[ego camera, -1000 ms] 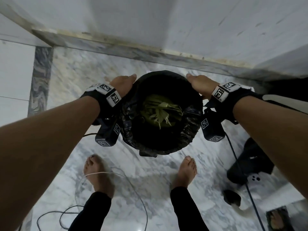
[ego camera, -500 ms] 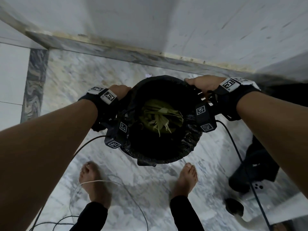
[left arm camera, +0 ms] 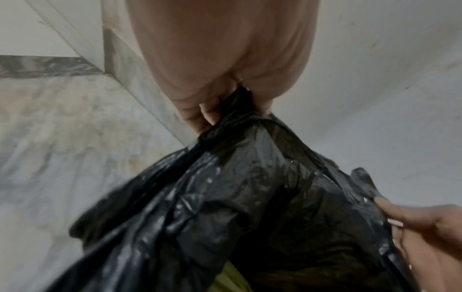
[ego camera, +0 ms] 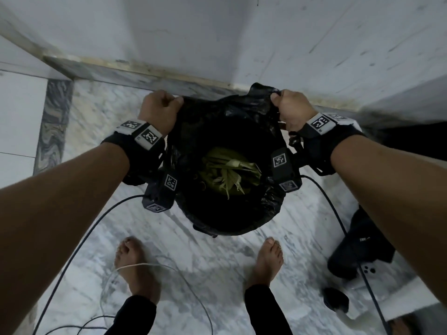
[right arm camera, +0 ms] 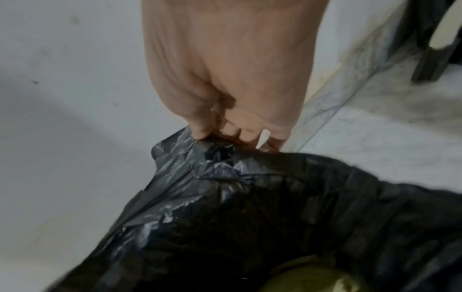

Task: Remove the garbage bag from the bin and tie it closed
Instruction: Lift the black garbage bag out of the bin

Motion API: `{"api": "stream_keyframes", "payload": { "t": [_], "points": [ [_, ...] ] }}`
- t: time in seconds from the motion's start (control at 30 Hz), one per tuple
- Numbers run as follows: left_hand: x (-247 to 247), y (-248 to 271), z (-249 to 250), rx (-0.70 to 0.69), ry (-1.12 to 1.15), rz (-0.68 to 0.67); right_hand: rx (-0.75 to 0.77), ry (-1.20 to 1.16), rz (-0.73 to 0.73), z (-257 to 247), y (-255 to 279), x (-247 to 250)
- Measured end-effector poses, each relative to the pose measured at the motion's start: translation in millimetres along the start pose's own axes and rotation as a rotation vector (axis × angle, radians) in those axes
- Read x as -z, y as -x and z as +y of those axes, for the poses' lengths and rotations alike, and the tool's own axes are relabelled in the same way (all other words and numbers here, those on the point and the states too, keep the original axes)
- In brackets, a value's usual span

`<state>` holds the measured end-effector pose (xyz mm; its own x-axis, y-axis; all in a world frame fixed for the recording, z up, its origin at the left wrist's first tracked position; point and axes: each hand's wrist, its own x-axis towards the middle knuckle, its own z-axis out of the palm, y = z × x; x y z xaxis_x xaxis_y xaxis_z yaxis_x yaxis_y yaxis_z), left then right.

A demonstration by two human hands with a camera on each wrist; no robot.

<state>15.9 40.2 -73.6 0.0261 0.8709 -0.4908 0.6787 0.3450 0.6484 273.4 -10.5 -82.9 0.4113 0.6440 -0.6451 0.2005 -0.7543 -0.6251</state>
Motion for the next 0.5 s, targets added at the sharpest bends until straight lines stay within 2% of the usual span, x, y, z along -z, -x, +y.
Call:
{"api": "stream_keyframes", "payload": {
  "t": [0.07, 0.17, 0.23, 0.27, 0.37, 0.43, 0.5],
  "points": [
    [7.9, 8.1, 3.0, -0.042, -0.051, -0.083, 0.02, 0.056, -0.109, 3.5, 9.4, 3.9],
    [19.9, 20.4, -2.5, -0.126, -0.23, -0.192, 0.12, 0.407, -0.327, 11.0, 23.3, 16.0],
    [28.5, 30.0, -1.6, -0.193, -0.282, -0.114, 0.218, 0.617, -0.264, 19.1, 31.2, 22.1],
    [31.4, 34.5, -0.7, -0.229, -0.292, -0.047, 0.293, 0.679, -0.175, 22.3, 37.9, 23.5],
    [31.2, 53.5, 0.0, -0.291, -0.342, 0.059, 0.415, 0.71, 0.003, 31.4, 67.9, 22.8],
    [26.7, 69.7, -7.2, -0.216, -0.302, 0.055, 0.338, 0.608, 0.026, 45.6, 83.4, 20.4],
    [24.1, 84.0, -20.3, -0.005, -0.128, 0.013, 0.145, 0.355, 0.093, 65.6, 91.4, 18.3]
  ]
}}
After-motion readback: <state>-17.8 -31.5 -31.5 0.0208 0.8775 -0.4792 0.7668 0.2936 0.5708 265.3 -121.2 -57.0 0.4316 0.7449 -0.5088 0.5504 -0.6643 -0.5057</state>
